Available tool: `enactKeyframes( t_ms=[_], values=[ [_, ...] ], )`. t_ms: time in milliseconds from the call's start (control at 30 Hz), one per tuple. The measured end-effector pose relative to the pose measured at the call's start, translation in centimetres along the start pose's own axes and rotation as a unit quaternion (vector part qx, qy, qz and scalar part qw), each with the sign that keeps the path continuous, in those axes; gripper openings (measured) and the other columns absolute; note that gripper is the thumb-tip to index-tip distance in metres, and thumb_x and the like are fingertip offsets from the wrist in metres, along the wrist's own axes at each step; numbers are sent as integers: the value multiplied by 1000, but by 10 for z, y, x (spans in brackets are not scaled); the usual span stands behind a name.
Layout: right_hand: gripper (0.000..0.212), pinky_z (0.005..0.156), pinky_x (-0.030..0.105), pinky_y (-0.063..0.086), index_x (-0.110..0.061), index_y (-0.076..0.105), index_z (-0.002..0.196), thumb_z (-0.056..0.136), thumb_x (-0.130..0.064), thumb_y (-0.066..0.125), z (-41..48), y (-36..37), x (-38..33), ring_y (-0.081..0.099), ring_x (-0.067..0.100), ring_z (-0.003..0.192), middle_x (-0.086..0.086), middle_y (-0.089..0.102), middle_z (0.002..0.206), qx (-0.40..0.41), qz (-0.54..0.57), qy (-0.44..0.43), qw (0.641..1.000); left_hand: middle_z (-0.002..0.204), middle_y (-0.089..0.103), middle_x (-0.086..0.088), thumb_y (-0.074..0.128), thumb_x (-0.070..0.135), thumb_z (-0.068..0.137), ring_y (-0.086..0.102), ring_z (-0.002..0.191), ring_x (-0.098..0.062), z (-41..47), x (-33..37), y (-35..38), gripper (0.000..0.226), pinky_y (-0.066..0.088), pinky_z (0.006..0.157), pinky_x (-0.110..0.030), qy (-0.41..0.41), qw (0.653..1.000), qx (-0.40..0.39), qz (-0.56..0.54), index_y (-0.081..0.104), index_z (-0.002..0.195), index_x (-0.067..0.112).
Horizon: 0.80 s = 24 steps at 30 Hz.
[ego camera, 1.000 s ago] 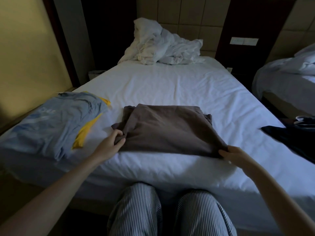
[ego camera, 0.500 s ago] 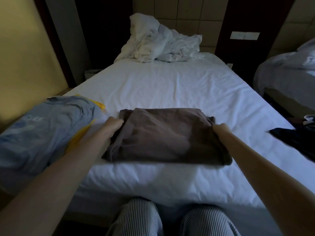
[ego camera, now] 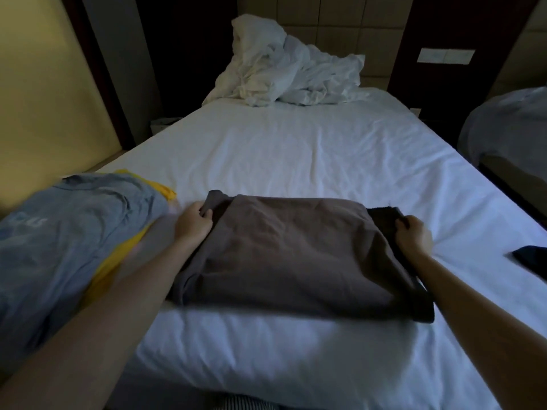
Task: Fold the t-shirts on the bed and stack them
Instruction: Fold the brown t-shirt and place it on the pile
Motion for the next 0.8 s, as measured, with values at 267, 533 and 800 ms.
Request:
enactKeyframes(
  t_ms=[267,533,800],
  values=[
    [43,104,43,30,-11,43,135,97,-32,40,-37,-17,-88,39,36,127,17,43,139,-24,-111,-127,985,129,56,-13,32,45,90,51,119,-35,-34,83,-28,51,41,96,-42,109,991,-1,83,54,125,15],
    [61,115,54,-4,-45,2,146,91,-65,20,-88,45,-27,-6,32,144,-14,-8,157,-223,-222,-161,935,158,-8,16,14,70,90,-11,146,-24,-101,86,69,55,-10,112,-59,179,926,-251,219,4,142,57],
    [64,113,54,-14,-29,9,150,94,-60,15,-113,26,-68,-13,35,143,5,-7,158,-180,-290,-201,918,160,5,3,21,62,95,-3,146,-28,-118,115,42,59,-8,114,-57,204,915,-255,238,14,149,40]
  ],
)
Point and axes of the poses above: each hand's wrist, its own z-axis towards the middle knuckle, its own y-axis out of the palm, x = y × z, the point moved 8 cm from there along z, towards the middle knuckle
